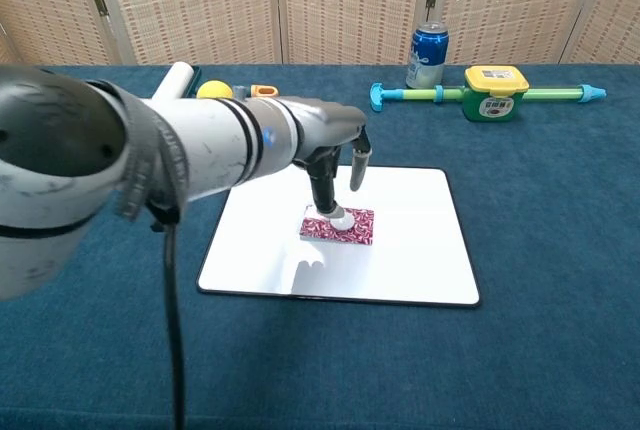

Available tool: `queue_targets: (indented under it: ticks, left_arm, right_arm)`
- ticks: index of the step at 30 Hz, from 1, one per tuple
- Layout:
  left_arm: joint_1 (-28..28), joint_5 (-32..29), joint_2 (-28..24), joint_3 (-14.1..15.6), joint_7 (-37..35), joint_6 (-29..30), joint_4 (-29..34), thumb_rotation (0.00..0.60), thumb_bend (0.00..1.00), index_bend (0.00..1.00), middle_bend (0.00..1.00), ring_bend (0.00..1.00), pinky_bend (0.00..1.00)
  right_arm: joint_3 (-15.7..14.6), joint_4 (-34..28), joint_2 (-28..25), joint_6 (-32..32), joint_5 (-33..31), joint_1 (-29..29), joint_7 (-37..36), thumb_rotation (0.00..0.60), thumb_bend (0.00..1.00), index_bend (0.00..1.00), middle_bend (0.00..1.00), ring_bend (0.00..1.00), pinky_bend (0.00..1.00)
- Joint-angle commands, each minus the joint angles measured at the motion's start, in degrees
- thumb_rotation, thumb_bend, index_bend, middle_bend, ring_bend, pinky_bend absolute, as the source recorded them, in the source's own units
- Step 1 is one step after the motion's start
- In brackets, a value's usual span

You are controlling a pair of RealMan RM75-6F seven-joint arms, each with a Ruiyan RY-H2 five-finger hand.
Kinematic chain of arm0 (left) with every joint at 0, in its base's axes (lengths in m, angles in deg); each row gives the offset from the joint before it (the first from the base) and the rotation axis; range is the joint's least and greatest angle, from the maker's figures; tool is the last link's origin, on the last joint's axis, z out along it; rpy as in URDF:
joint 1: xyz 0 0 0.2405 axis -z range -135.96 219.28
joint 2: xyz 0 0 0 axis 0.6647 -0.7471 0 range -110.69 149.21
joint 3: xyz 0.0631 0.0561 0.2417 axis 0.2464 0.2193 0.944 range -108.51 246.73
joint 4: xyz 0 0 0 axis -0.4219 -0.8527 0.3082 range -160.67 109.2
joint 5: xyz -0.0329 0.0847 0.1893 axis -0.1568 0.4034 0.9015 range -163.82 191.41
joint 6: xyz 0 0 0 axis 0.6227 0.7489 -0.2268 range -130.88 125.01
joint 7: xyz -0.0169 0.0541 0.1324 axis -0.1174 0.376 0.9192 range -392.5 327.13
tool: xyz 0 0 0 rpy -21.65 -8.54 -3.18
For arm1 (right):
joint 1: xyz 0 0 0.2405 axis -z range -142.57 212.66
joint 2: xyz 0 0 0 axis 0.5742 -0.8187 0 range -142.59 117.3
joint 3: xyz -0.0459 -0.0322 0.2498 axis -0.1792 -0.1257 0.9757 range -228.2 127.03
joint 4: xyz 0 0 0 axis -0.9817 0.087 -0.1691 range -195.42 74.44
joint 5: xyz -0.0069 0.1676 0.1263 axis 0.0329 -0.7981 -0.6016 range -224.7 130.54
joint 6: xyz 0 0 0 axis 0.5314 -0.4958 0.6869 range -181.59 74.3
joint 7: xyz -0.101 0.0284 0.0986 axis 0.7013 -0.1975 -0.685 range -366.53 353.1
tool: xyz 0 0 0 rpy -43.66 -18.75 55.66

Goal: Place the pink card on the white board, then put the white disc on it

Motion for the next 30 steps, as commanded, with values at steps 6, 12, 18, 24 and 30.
queue_targets:
  ticks: [6, 12, 18, 24, 30]
  left_arm:
    - [-18.9, 27.3, -18.9, 13.9, -13.8, 19.6, 28.2, 0.6, 0.33, 0.32, 0.8, 0.69, 0.92]
    - [-34.4, 53.7, -28.8, 30.6, -27.8, 28.4, 30.5, 0.6, 0.33, 0.16, 0.36, 0.25, 0.34]
    - [-48.9, 70.3, -30.7, 38.6, -34.5, 40.9, 20.5, 0.6, 0.33, 0.08, 0.08, 0.04, 0.2]
    - [-58.6, 69.7, -30.9, 39.5, -39.7, 44.3, 11.0, 0.6, 0.33, 0.08, 0.06, 0.03, 0.17]
    - [-63.3, 69.1, -31.0, 36.7, -45.4, 44.3, 5.3, 0.6, 0.33, 0.09, 0.06, 0.03, 0.17]
  right_arm:
    - [-0.9, -1.3, 0.0, 0.4, 2.7, -1.1, 2.2, 0.6, 0.2, 0.0, 0.0, 0.0, 0.0]
    - [-2.4, -5.3, -0.2, 1.0, 6.8, -2.3, 10.0, 0.6, 0.2, 0.0, 0.0, 0.0, 0.0]
    - [-3.7, -11.1, 0.1, 3.3, 9.5, -3.5, 21.0, 0.6, 0.2, 0.0, 0.0, 0.0, 0.0]
    - [-4.8, -15.1, 1.0, 5.3, 11.0, -4.0, 30.3, 0.6, 0.2, 0.0, 0.0, 0.0, 0.0]
    - [-5.3, -18.3, 2.0, 6.6, 11.3, -4.1, 37.5, 0.6, 0.2, 0.0, 0.0, 0.0, 0.0]
